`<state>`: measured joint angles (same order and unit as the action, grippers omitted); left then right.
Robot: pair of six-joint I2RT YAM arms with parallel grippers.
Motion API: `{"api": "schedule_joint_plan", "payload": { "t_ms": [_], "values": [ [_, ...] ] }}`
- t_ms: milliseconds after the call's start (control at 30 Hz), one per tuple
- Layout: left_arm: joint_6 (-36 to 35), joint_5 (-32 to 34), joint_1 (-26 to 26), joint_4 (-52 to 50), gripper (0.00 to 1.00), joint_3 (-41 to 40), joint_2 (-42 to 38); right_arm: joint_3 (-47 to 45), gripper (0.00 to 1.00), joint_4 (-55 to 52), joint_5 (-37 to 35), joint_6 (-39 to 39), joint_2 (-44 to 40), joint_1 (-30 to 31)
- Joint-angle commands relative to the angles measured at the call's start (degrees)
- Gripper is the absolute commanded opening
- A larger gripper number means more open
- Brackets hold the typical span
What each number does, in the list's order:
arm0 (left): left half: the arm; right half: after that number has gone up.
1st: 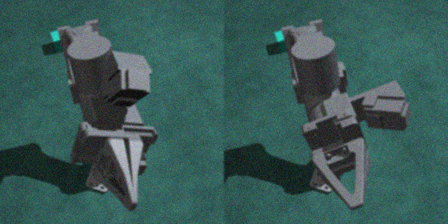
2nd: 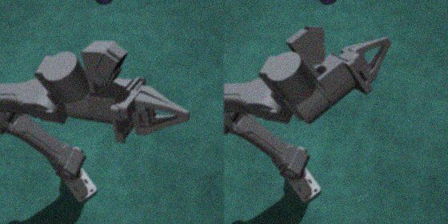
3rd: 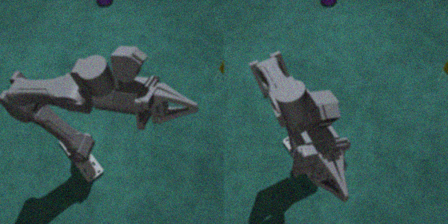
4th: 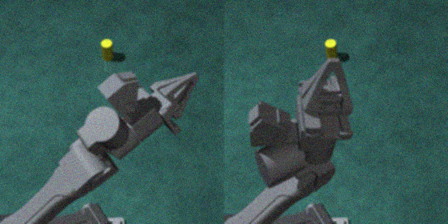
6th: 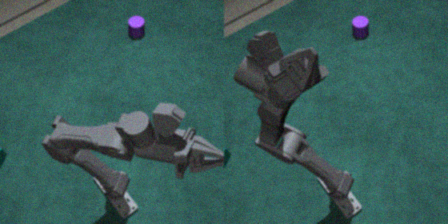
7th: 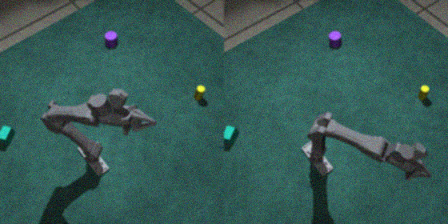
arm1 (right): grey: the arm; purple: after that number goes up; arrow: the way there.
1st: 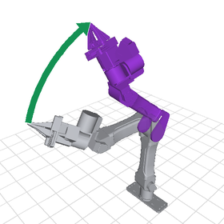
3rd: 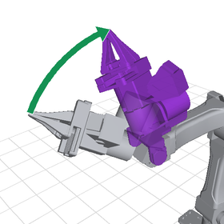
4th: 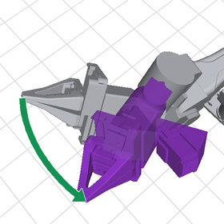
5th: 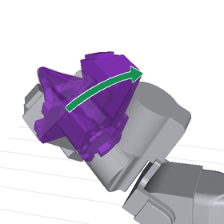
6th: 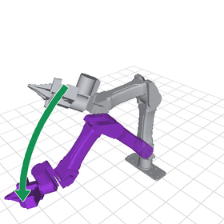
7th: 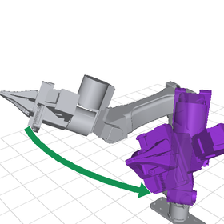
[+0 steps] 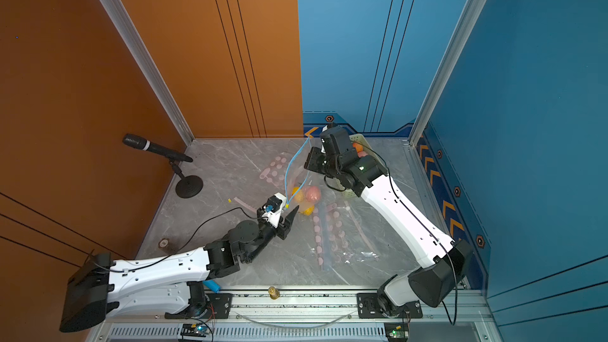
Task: Place the peach in a zip-top bag and seal the zipper
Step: Adjust the zipper food storage bag at the center of the board.
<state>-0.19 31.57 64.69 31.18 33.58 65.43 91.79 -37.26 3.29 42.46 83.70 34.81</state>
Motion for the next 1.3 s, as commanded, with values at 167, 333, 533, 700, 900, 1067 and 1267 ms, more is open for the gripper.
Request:
{"api": "schedule_joint_plan", "payload": {
  "t_ms": [167,333,533,700,900,1067,1267],
  "values": [
    [-0.04,-0.13,-3.29,-0.19,0.04,1.49,-4.04,4.06,0.00,-1.79,-0.85,-2.29,-0.75,0.25],
    [-0.42,-11.22,-9.53,-9.97,0.00,3.85,-13.23,6.49,0.00,-6.10,-1.73,-4.65,-2.16,0.80],
    [-0.16,-30.30,-19.72,-20.56,0.00,9.37,-16.88,8.21,0.01,-11.96,-5.29,-7.67,-5.12,3.34],
    [0.93,-43.74,-25.27,-19.24,0.00,11.58,-12.10,5.01,0.03,-14.58,-9.14,-8.76,-9.35,3.78],
    [-0.23,-54.37,-27.85,-18.80,0.00,17.17,-3.68,4.34,0.28,-17.85,-10.82,-10.97,-12.38,3.69],
    [0.10,-62.38,-31.21,-19.59,0.00,19.08,0.73,1.09,0.55,-16.19,-4.85,-20.98,-15.40,3.79],
    [-2.09,-69.35,-33.19,-24.00,0.00,22.98,3.60,-0.24,0.55,-11.06,2.77,-35.36,-15.85,5.00]
  ]
}}
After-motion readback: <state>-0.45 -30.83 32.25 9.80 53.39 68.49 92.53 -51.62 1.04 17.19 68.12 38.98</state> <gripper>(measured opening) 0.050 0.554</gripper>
